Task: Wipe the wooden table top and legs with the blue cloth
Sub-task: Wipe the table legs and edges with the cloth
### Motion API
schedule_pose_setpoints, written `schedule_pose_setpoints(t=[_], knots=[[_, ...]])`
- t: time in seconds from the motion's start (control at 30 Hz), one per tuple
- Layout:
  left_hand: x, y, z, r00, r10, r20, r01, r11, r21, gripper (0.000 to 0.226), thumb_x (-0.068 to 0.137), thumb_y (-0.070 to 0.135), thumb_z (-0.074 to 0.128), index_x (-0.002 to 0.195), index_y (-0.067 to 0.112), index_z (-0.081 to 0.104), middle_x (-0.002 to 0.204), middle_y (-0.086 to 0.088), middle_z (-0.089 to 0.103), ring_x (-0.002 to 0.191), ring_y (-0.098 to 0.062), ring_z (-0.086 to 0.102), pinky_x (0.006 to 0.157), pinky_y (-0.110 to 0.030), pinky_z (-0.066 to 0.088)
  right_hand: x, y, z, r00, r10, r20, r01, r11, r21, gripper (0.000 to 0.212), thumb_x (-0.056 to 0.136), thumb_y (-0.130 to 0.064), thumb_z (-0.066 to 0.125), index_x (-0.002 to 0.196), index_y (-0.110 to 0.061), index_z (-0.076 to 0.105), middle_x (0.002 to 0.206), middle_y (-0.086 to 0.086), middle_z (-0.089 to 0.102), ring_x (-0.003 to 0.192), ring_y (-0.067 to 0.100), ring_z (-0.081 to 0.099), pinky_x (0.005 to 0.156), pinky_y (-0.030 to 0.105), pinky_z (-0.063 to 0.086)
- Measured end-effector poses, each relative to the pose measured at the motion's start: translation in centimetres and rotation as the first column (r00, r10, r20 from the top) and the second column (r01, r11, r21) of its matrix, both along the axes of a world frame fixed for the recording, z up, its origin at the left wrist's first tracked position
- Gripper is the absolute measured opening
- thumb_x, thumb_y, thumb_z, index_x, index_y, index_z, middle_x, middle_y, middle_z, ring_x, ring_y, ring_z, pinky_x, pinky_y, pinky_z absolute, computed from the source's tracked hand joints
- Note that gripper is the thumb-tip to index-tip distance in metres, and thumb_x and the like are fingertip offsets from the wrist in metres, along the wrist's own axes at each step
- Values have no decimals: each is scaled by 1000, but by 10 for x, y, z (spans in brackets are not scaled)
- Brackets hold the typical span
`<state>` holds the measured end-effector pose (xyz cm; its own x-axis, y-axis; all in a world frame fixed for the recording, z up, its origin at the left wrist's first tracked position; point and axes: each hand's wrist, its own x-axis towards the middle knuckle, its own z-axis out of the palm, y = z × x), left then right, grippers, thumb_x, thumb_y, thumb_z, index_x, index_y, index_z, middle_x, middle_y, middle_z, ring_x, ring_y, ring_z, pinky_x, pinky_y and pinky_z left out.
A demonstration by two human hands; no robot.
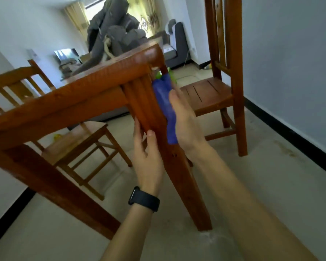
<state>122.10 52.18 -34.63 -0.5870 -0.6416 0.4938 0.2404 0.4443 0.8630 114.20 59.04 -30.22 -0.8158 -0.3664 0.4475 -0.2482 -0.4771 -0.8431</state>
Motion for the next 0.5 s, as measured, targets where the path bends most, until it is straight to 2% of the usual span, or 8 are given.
schedule_pose_setpoints(t=[0.07, 0.17, 0.2, 0.27, 0.33, 0.37, 0.4, 0.5], knots=[[-3, 2, -2, 999, 43, -22, -44, 999, -23, 51, 102, 45, 38, 152, 41, 26, 136, 33, 47, 123, 11, 48, 102, -30, 46, 0, -11, 5, 957, -176, -231, 210, 969, 130, 46, 104, -48, 28, 149, -40, 33, 151, -9, 41, 135, 7, 37, 115, 43, 30], [-7, 6, -4, 995, 82, -50, -83, 996, -16, 48, 97, 51, 36, 145, 49, 30, 147, 19, 44, 132, 0, 44, 112, -41, 39, 2, -14, -35, 887, -333, -319, 377, 922, 85, 39, 106, -42, 30, 144, -48, 33, 143, -9, 46, 117, -1, 41, 103, 29, 38], [-7, 7, -4, 994, 98, -46, -99, 995, -12, 47, 96, 55, 35, 142, 54, 30, 148, 19, 43, 133, -1, 44, 112, -42, 39, 5, -14, -64, 885, -349, -309, 400, 908, 121, 40, 105, -44, 30, 144, -46, 35, 140, -8, 48, 115, 1, 44, 98, 24, 40], [-8, 10, -5, 992, 124, -28, -124, 992, 3, 50, 93, 61, 35, 142, 57, 28, 150, 20, 39, 136, -4, 41, 113, -45, 37, 8, -11, -127, 906, -357, -229, 416, 854, 314, 42, 104, -46, 28, 142, -38, 43, 136, -7, 51, 116, 6, 49, 96, 22, 42], [-7, 11, -7, 993, 118, -13, -117, 993, 12, 52, 94, 60, 35, 145, 55, 26, 152, 22, 36, 138, -4, 38, 114, -44, 36, 4, -6, -165, 943, -328, 52, 261, 829, 496, 34, 105, -41, 33, 135, -37, 48, 127, -7, 56, 120, 14, 54, 96, 25, 41], [-6, 11, -7, 994, 110, -15, -110, 994, 5, 51, 94, 59, 36, 144, 57, 26, 152, 23, 35, 138, -4, 37, 115, -44, 36, 0, -5, -167, 936, -307, 175, 179, 839, 513, 32, 105, -38, 35, 134, -39, 48, 123, -9, 56, 123, 16, 54, 95, 25, 39], [-5, 10, -6, 995, 104, -15, -104, 995, -2, 48, 94, 60, 36, 141, 61, 27, 152, 24, 35, 139, -3, 37, 115, -45, 36, -3, -4, -158, 934, -295, 202, 162, 853, 496, 34, 105, -39, 37, 137, -39, 47, 124, -11, 56, 125, 14, 53, 96, 26, 38], [-2, 6, -2, 995, 96, 6, -96, 995, -16, 44, 93, 61, 37, 136, 65, 29, 152, 23, 37, 138, -2, 37, 115, -44, 36, -1, -3, -84, 963, -265, 44, 242, 928, 283, 42, 103, -46, 38, 145, -40, 39, 133, -20, 50, 120, -6, 45, 101, 24, 38]])
